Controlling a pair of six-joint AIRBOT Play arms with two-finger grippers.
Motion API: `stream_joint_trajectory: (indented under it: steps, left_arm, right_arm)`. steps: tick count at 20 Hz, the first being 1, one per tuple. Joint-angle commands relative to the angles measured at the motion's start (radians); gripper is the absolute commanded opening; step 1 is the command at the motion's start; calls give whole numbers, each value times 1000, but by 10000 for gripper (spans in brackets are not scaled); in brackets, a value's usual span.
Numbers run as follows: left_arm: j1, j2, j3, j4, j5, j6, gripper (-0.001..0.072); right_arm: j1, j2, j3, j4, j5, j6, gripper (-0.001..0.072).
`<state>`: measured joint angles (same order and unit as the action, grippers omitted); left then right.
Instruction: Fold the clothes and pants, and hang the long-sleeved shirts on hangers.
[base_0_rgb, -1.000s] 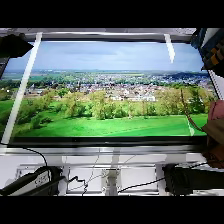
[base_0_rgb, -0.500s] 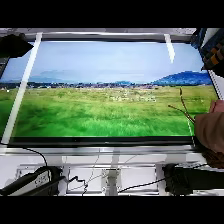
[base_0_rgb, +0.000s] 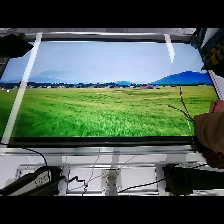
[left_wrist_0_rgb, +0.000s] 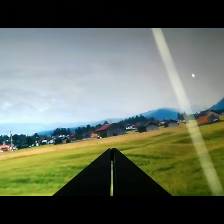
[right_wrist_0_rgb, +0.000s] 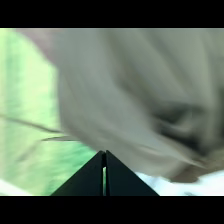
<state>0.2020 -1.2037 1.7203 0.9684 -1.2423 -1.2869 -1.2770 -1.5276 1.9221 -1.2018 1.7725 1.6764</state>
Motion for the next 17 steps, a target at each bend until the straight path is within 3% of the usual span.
stream_joint_trajectory:
  steps: [1, 7, 10, 14, 17]
  left_arm:
    - [1, 0, 0, 0, 0, 0, 30]
    - [1, 0, 0, 0, 0, 0, 30]
    - [1, 0, 0, 0, 0, 0, 30]
    - [1, 0, 0, 0, 0, 0, 29]
    - [1, 0, 0, 0, 0, 0, 30]
  right_arm:
    - [113, 0, 4, 259, -68, -22, 12]
    - [697, 0, 25, 198, -136, -112, 12]
    - [1013, -1, 24, -59, -238, -213, 13]
    - [1259, -1, 24, -426, -407, -232, 13]
    - [1312, -1, 25, -440, -430, -232, 14]
